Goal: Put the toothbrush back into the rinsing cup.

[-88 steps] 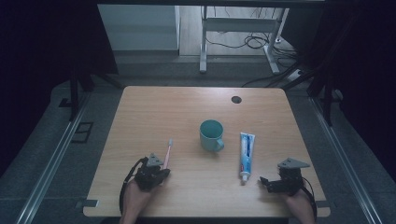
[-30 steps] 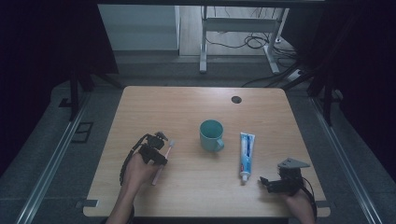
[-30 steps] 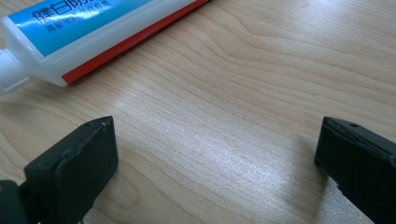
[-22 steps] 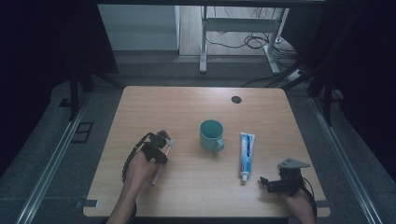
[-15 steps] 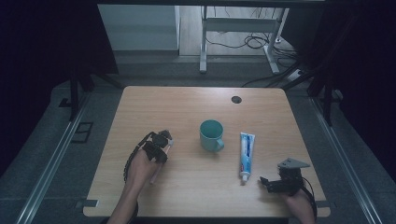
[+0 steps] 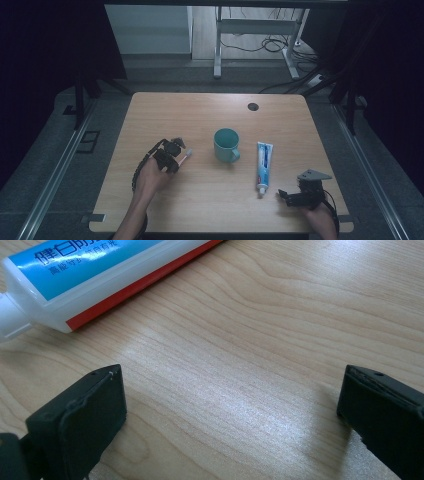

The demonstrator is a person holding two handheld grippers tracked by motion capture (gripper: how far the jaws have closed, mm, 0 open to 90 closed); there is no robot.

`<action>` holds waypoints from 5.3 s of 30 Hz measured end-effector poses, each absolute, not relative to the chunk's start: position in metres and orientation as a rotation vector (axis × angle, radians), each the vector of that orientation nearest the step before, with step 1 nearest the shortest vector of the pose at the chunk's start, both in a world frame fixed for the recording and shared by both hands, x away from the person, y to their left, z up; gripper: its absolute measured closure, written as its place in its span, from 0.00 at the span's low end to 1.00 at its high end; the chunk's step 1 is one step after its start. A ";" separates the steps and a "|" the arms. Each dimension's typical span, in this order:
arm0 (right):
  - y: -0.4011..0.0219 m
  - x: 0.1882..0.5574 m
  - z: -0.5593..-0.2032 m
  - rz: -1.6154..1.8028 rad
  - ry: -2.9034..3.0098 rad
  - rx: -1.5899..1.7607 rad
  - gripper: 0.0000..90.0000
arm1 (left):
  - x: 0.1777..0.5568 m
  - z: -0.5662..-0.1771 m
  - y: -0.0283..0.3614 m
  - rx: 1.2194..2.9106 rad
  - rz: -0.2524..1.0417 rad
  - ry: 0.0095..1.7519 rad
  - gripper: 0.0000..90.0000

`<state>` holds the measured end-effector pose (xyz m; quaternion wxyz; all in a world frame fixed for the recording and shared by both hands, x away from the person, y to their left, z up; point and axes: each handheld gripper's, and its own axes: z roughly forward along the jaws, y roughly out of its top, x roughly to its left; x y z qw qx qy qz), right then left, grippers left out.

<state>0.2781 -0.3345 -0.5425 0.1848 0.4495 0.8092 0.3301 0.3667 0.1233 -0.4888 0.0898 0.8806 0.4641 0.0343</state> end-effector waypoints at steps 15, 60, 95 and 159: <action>-0.334 0.278 -0.542 0.930 2.281 1.267 0.00 | 0.365 -0.465 0.126 2.511 0.103 1.254 0.88; -0.335 0.278 -0.543 0.931 2.281 1.263 0.00 | 0.372 -0.400 0.107 2.165 0.231 0.915 0.88; -0.335 0.278 -0.543 0.932 2.280 1.263 0.00 | 0.394 -0.385 0.060 1.962 0.299 0.833 0.88; -0.335 0.278 -0.543 0.932 2.280 1.264 0.00 | 0.409 -0.455 0.015 1.913 0.316 0.884 0.88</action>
